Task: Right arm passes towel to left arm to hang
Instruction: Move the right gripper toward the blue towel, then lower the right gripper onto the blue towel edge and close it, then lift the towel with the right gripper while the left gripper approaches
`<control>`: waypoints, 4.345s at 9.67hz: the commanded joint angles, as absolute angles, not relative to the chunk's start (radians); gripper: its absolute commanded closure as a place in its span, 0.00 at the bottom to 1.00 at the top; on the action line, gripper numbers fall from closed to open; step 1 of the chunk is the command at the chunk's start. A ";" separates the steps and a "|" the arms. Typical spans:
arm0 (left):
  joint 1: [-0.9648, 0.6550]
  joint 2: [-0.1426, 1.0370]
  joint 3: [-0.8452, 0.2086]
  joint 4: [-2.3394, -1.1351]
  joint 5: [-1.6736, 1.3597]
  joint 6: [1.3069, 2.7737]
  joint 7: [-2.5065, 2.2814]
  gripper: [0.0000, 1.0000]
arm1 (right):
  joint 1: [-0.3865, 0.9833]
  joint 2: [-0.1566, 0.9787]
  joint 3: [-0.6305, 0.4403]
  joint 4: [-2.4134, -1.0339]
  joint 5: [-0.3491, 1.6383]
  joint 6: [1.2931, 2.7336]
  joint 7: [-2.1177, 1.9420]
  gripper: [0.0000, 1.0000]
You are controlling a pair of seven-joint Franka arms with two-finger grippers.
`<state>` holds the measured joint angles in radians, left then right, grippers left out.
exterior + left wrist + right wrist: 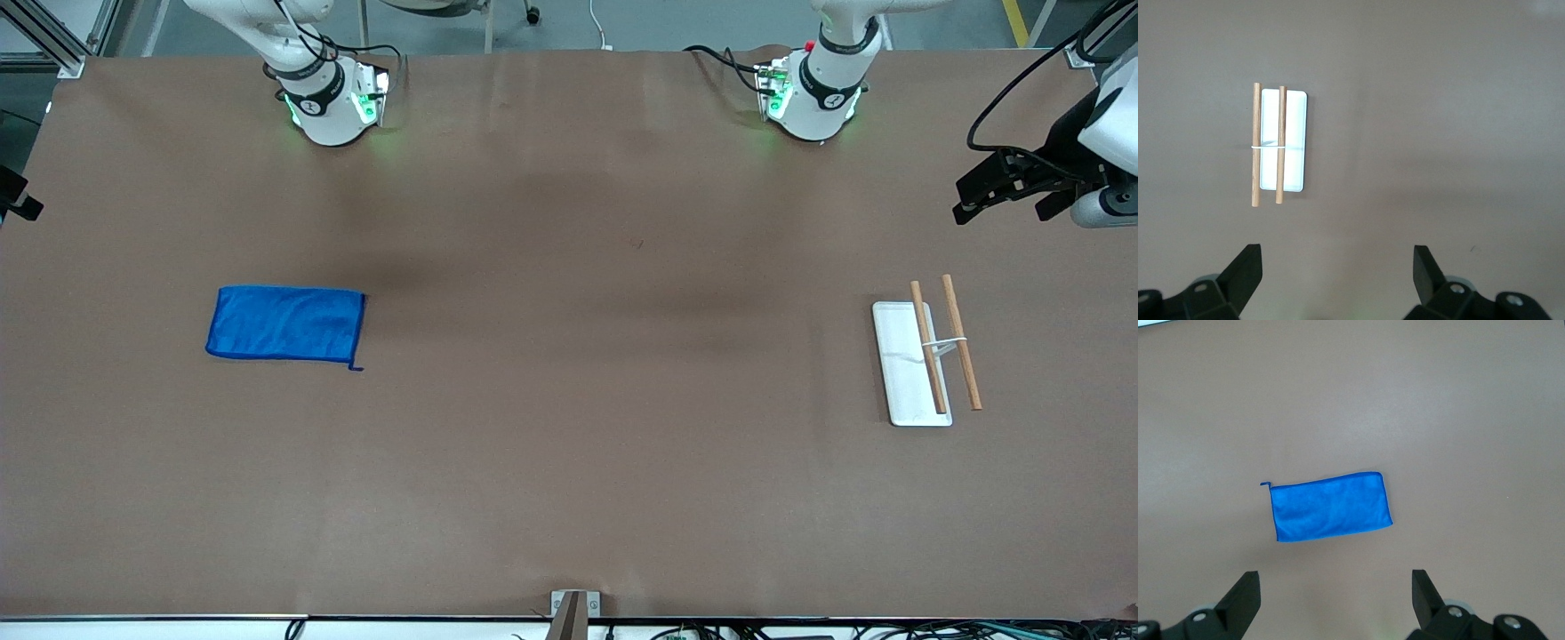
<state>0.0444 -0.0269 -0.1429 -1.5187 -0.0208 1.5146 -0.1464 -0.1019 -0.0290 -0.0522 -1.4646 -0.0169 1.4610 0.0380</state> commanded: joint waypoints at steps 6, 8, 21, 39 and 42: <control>0.046 -0.006 -0.144 -1.526 -0.014 1.516 -0.155 0.00 | -0.101 -0.020 -0.041 -1.498 -0.003 1.431 -0.027 0.00; 0.046 -0.006 -0.144 -1.526 -0.012 1.516 -0.147 0.00 | -0.084 -0.018 -0.038 -1.639 -0.005 1.486 -0.028 0.00; 0.048 0.003 -0.144 -1.523 -0.008 1.516 -0.133 0.00 | -0.071 0.281 -0.015 -2.448 -0.009 2.747 -0.118 0.05; 0.037 0.023 -0.149 -1.511 -0.005 1.516 -0.127 0.00 | -0.069 0.160 0.102 -2.164 -0.003 2.205 0.042 1.00; 0.037 0.032 -0.155 -1.496 -0.020 1.517 -0.124 0.00 | -0.069 0.167 0.283 -1.889 0.006 1.991 0.283 1.00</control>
